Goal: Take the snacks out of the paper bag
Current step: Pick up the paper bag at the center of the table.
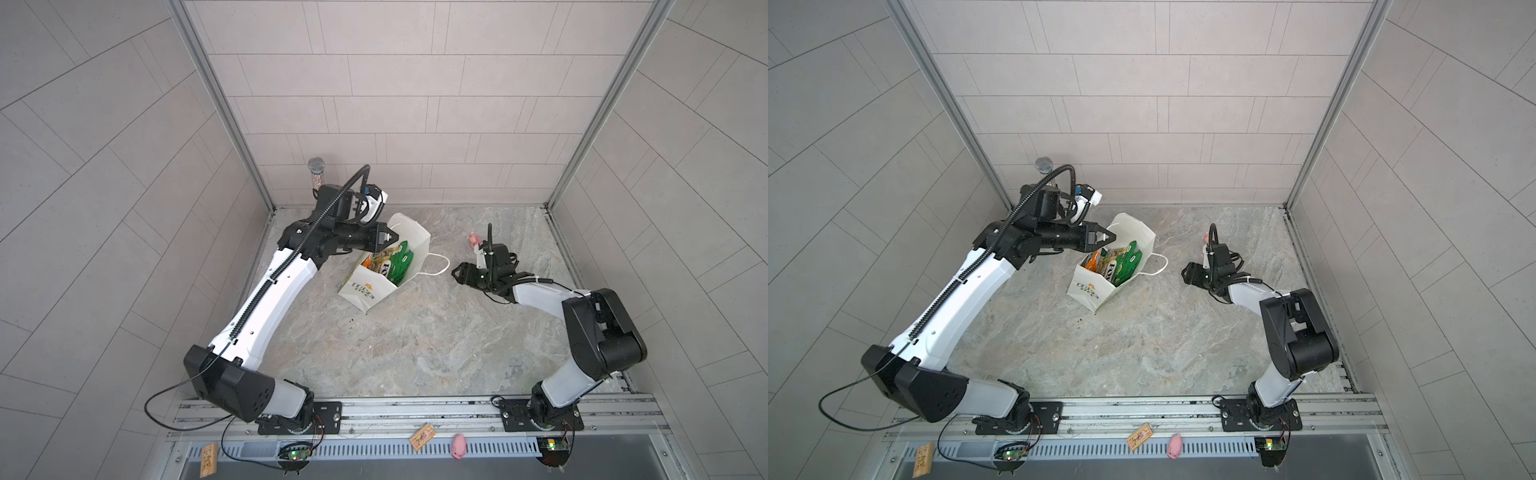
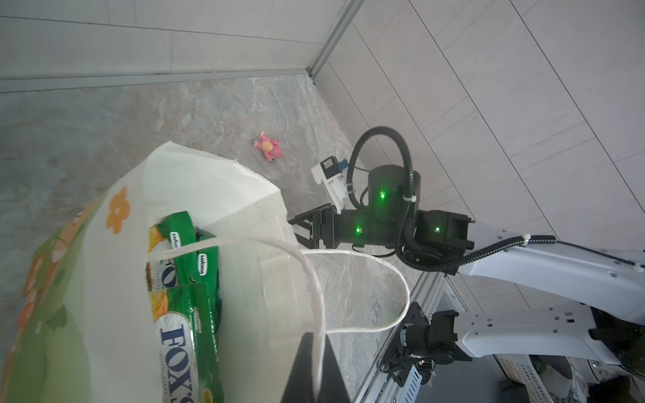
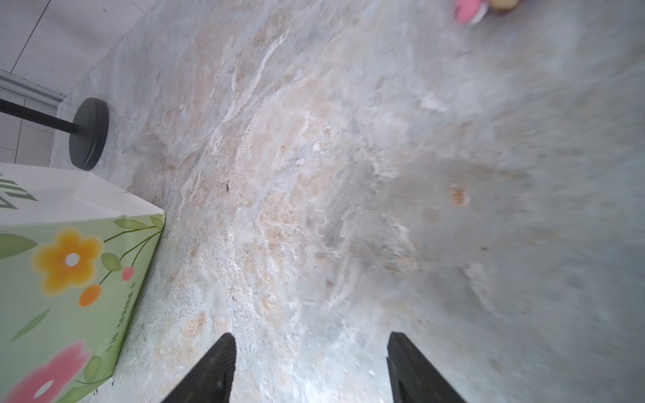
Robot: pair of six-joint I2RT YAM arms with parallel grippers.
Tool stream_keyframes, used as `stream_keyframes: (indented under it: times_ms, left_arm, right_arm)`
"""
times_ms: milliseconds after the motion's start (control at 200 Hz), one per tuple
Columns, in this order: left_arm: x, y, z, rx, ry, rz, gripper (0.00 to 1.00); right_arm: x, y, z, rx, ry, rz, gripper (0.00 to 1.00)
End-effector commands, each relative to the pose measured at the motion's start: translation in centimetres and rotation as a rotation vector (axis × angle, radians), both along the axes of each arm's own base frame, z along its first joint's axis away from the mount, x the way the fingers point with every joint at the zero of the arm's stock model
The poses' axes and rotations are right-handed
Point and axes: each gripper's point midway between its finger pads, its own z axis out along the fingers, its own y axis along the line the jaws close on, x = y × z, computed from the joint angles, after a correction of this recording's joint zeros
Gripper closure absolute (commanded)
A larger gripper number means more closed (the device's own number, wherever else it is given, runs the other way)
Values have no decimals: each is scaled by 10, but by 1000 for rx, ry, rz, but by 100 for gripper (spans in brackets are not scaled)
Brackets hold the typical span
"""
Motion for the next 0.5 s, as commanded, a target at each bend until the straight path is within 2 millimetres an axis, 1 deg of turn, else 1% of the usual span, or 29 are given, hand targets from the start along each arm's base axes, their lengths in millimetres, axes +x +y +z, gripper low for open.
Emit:
stream_keyframes:
  times_ms: [0,45,90,180,250,330,395,495]
  left_arm:
    - [-12,-21,15,-40,-43,-18,100]
    - [-15,-27,15,-42,-42,-23,100]
    - [-16,-30,13,-46,-40,-14,100]
    - [-17,-35,11,-65,-41,1,100]
    - [-12,-35,6,-66,-40,26,100]
    - [-6,-33,-3,-55,-33,61,100]
    - [-5,-38,-7,-82,-11,53,100]
    - [-3,-43,-13,-115,15,60,100]
  right_arm:
    - [-20,-22,20,-124,13,44,30]
    - [-23,-24,34,-137,-9,57,30]
    - [-28,-22,49,-137,-35,83,30]
    - [-38,-12,82,-99,-99,151,30]
    - [-48,-3,103,-51,-150,197,30]
    - [-63,13,122,11,-197,260,30]
    - [-78,26,134,44,-231,323,31]
    - [-98,44,147,49,-263,390,31]
